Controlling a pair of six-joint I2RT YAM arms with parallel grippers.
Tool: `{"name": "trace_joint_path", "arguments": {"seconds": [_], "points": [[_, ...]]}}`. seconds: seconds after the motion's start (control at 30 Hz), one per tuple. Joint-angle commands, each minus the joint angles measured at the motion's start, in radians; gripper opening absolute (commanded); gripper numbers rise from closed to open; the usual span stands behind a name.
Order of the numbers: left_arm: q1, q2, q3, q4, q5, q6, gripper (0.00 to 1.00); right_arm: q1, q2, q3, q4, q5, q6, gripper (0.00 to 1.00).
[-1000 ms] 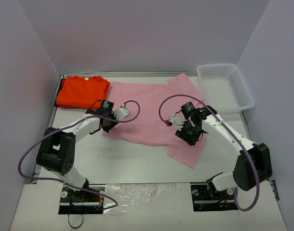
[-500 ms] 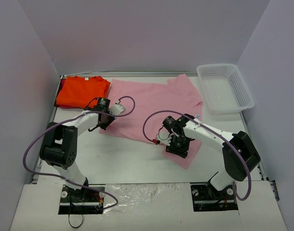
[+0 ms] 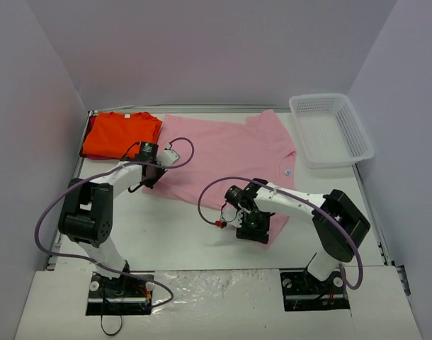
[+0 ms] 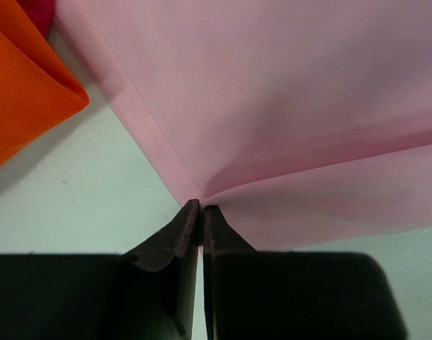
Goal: Fold and stack the t-shirts
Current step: Grap the side of the flattened tshirt closest away from the robot with both arms
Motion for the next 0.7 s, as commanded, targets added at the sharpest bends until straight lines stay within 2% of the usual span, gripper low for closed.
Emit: {"name": "trace_joint_path", "arguments": {"seconds": [0.0,0.33,0.67], "points": [[0.015,0.000,0.035,0.013,-0.015,-0.018,0.02,0.043,0.018,-0.003,-0.054,0.029,0.038,0.46],[0.017,-0.010,0.023,0.017,-0.001,-0.021,0.02,0.103,0.105,0.025,-0.033,0.037,0.062,0.50],[0.023,-0.019,0.009,0.019,0.018,-0.028,0.02,0.147,0.176,0.037,0.016,0.057,0.101,0.50]]}}
